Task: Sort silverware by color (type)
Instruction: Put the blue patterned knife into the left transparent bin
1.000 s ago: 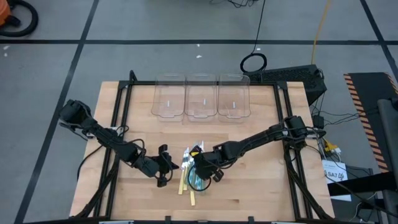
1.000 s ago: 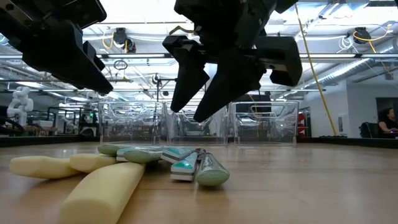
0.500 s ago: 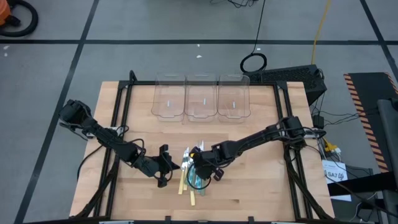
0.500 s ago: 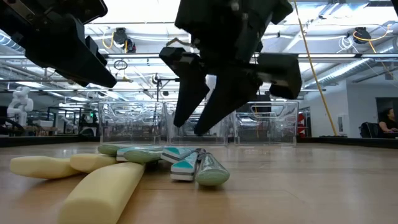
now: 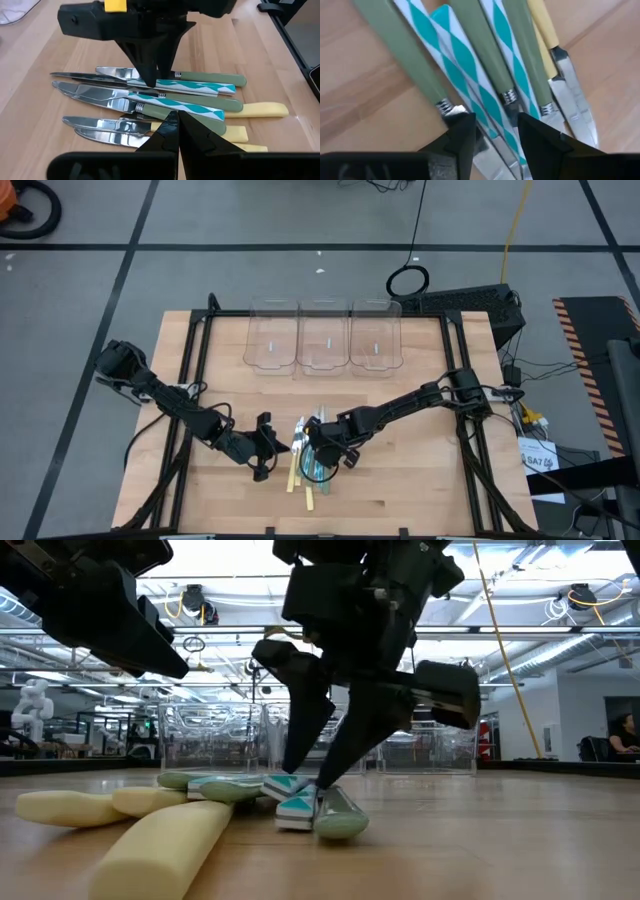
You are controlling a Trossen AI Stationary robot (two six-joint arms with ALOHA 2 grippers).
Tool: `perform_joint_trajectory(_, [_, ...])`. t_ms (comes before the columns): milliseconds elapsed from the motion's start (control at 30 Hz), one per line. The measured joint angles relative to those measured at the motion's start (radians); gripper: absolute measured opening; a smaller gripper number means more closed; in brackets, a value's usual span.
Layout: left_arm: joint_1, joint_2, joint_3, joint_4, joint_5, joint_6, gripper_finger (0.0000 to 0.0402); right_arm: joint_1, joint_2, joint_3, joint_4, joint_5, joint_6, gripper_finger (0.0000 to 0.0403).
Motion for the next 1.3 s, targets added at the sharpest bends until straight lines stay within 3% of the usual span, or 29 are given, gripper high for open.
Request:
perform_joint_trajectory(600, [0.0,0.0,0.0,-0.006,0.0,0.009,0.0006,-0.01,0.04,0.002,0.002,-0.038,0.043,0.0032])
perform_joint_trajectory(1300, [0.0,0.0,0.0,-0.007,-0.001,0.009,0.0006,-0.005,0.022,-0.001,0.002,-0.036,0.124,0.0049])
